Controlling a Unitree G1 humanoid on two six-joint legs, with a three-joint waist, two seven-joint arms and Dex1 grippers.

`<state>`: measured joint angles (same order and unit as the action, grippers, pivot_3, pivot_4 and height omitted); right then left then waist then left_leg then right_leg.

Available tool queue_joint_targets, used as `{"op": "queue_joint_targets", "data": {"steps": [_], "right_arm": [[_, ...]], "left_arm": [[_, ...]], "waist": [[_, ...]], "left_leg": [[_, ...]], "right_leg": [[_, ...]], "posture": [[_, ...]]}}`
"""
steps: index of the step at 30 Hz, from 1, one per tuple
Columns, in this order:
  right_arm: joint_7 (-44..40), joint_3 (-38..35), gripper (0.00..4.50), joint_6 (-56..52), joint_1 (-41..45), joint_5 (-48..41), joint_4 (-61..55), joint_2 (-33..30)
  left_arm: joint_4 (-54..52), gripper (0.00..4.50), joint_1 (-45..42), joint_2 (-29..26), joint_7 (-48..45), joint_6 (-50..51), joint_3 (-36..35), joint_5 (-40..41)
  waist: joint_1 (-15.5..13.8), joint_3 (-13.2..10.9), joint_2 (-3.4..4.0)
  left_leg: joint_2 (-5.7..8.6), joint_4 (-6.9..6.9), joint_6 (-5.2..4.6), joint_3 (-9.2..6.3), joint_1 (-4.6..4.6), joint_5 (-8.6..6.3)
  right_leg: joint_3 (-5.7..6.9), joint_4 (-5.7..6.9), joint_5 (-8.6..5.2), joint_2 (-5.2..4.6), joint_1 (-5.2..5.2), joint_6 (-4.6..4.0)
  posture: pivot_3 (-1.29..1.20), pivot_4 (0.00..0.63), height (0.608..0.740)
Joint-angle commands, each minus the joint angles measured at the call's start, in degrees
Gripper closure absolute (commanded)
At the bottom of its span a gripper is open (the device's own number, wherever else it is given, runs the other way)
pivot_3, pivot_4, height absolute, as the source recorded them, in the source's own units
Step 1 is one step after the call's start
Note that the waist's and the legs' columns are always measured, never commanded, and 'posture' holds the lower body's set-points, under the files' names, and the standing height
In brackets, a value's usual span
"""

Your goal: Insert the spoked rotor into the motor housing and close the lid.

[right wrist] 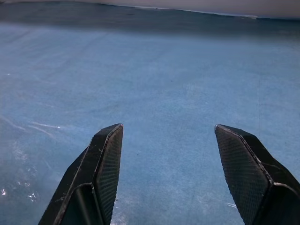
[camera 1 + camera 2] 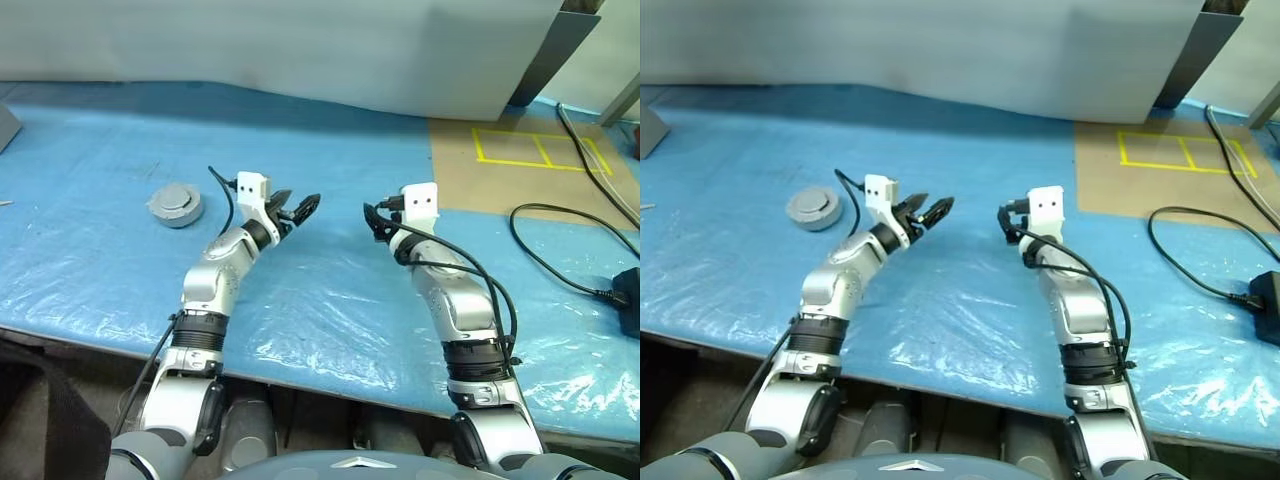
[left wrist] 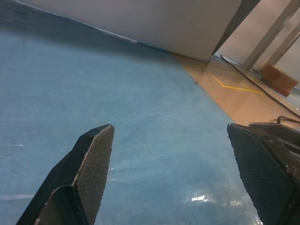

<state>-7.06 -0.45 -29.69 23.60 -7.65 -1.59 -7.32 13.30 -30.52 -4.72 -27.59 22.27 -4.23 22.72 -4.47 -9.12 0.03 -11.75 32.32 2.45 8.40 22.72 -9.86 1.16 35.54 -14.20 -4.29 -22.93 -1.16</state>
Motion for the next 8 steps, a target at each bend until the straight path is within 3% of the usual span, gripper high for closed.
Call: {"op": "queue_joint_targets", "data": {"steps": [1,8], "right_arm": [[0.57,-0.49,1.26,1.03,1.55,0.59,0.21,0.14],[1.29,-0.76,1.26,2.19,2.18,1.18,0.48,0.33]], "left_arm": [[-2.95,0.48,-0.06,-0.43,-0.5,-0.56,0.44,0.03],[-0.88,0.48,-1.86,-0.14,0.27,-0.63,-0.48,0.25]], "waist": [[-0.01,0.0,0.0],[0.2,0.0,0.0]], "left_leg": [[0.0,0.0,0.0,0.0,0.0,0.0],[0.0,0.01,0.0,0.0,0.0,0.0]], "right_leg": [[0.0,0.01,0.0,0.0,0.0,0.0],[0.0,0.01,0.0,0.0,0.0,0.0]], "posture": [[0.0,0.15,0.74],[0.0,0.15,0.74]]}}
